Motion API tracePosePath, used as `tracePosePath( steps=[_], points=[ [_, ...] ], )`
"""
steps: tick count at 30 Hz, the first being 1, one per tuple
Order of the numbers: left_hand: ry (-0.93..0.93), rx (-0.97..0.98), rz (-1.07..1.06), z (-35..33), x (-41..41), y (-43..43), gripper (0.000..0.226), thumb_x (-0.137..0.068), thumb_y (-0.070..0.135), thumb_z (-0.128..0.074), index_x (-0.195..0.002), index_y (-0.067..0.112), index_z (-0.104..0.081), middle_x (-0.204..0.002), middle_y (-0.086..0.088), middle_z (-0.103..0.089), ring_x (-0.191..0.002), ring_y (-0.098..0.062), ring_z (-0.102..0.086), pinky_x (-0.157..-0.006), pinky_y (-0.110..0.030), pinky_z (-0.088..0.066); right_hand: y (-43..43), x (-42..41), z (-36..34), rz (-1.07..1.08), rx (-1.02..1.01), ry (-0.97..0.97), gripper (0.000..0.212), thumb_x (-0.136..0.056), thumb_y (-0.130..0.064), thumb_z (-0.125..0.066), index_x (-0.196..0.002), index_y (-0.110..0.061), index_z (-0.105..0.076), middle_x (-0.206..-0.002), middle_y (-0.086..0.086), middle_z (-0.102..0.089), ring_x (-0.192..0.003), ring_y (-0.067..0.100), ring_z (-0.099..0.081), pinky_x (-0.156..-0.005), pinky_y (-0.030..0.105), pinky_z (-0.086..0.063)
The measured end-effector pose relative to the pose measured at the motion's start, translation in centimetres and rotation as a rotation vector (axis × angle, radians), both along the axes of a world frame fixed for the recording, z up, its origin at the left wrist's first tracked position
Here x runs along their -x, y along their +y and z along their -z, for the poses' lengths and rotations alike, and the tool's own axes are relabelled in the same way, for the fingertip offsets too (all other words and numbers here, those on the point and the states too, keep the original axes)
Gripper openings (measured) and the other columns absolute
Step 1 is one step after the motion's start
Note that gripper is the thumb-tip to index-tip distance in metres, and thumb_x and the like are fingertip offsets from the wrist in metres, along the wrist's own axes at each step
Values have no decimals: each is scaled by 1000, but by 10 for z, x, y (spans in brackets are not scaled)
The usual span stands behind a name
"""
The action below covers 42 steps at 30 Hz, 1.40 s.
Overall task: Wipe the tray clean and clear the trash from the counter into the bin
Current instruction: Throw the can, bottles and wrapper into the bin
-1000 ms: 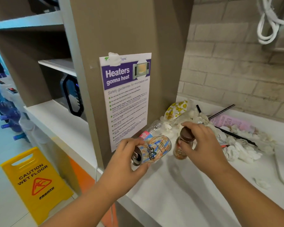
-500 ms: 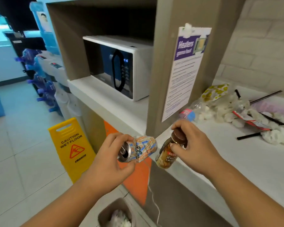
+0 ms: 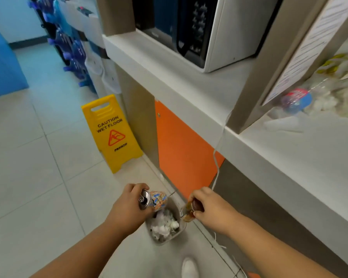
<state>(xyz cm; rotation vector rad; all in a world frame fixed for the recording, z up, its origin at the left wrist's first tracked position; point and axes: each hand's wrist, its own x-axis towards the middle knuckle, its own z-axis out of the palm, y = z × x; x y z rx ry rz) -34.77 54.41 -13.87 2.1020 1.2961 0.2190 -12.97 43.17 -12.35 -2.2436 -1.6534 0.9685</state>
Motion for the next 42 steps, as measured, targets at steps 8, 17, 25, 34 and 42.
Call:
tracePosePath(
  steps=[8,17,25,34,42],
  points=[
    [140,171,-140,101,3,15,52,-77,30,-68,-124,30,-46,-125,5,-43,-94,-12,-54,-76,-20,-45,30,5,137,-11,182,93,28,-87,-9,-51,-109,-23,-58,-117,-3,-43,-101,18,-53,-85,26,-44],
    [221,293,-244,207,6,4,51,-79,29,-65,-126,29,-45,-126,4,-43,-98,-15,-57,-76,-21,-47,45,18,264,-33,305,123,31,-86,-5,-52,-109,-27,-56,-125,-7,-38,-102,21,-55,-90,33,-47],
    [242,298,-299,260,-1,8,50,-79,32,-66,-125,27,-46,-124,3,-43,-99,-18,-58,-77,-27,-49,60,14,320,-24,376,147,40,-92,-11,-48,-130,-23,-50,-147,-6,-25,-122,22,-46,-103,30,-38],
    [287,321,-258,282,-14,15,64,-80,37,-68,-135,23,-38,-134,-1,-40,-106,-21,-57,-84,-32,-49,49,8,327,9,365,170,29,-94,-18,-47,-121,-25,-57,-132,-4,-42,-109,20,-54,-94,28,-44],
    [349,321,-147,258,-14,18,73,-85,39,-61,-146,21,-25,-151,1,-24,-131,-18,-40,-102,-32,-39,49,-5,296,77,264,220,27,-93,-14,-45,-115,-22,-60,-126,-5,-45,-94,14,-52,-83,24,-42]
  ],
)
